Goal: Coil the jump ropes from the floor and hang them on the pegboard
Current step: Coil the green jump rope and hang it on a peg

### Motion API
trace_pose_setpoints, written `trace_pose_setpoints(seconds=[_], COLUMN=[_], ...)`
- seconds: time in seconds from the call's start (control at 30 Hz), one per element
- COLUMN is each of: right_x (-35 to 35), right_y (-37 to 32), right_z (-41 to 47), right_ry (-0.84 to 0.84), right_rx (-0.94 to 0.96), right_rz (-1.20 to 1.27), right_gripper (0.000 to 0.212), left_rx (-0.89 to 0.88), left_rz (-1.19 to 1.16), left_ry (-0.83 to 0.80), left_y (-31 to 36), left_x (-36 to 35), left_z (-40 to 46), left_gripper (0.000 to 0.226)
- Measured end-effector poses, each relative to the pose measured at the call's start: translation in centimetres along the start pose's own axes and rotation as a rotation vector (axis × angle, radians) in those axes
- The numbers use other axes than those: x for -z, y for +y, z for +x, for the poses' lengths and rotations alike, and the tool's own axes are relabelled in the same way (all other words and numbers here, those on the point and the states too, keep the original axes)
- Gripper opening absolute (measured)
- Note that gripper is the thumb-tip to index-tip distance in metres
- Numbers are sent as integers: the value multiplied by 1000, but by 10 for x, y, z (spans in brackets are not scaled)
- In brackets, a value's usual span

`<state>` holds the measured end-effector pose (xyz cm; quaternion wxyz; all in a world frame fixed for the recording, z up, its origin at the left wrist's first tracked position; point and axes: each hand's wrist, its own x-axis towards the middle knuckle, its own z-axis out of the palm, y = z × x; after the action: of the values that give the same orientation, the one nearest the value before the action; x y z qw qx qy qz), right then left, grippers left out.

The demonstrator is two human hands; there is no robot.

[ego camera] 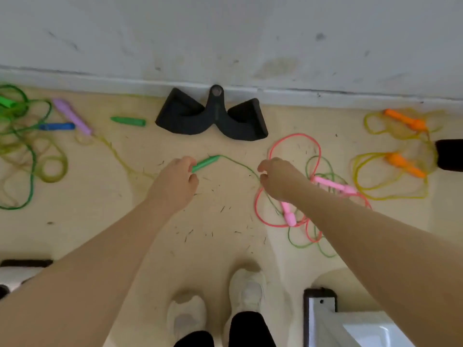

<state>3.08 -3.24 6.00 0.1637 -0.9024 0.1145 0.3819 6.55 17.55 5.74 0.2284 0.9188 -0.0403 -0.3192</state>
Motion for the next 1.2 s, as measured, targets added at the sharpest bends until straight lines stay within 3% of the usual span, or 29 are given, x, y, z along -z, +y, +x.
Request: trace_pose_setpoints(seconds=[0.23, 0.37, 0.43, 0.57, 0.7, 0.8, 0.9, 1.03, 1.1, 1.2], right_x=[-114, -132, -131, -118, -82, -46, 16, 105, 155, 231], right_y=[39, 52, 53, 44, 32, 28, 16, -14, -32, -69], right_z=[117, 140, 136, 99, 31, -18, -74, -140, -179, -247], right_ry=[67, 194, 191, 40, -122, -193, -100, -61, -92, -232], right_rx=[-29, -38, -79, -75, -131, -235, -288, -358, -363, -202], right_rz=[-79, -73, -79, 69, 397, 671, 848, 1173, 1372, 1654], right_gripper=[45, 36, 20, 19, 12, 24, 45, 52, 48, 21], left_rx=[-25, -89, -145, -85, -2, 89, 62, -29, -101, -146], left_rz=[267, 490, 340, -421, -1043, -1416, -1501, -1475, -1374, -1110], left_ry=[-2, 143, 127, -177, -305, -269, -300, -300, -312, -260], left_y=[-51, -47, -36, -1, 41, 65, 91, 134, 155, 185], left_x=[-118, -143, -144, -110, -49, -7, 48, 129, 167, 213], left_z=[112, 144, 143, 96, 23, -13, -53, -109, -137, -180], left_gripper=[53, 39, 29, 5, 46, 49, 46, 43, 33, 22])
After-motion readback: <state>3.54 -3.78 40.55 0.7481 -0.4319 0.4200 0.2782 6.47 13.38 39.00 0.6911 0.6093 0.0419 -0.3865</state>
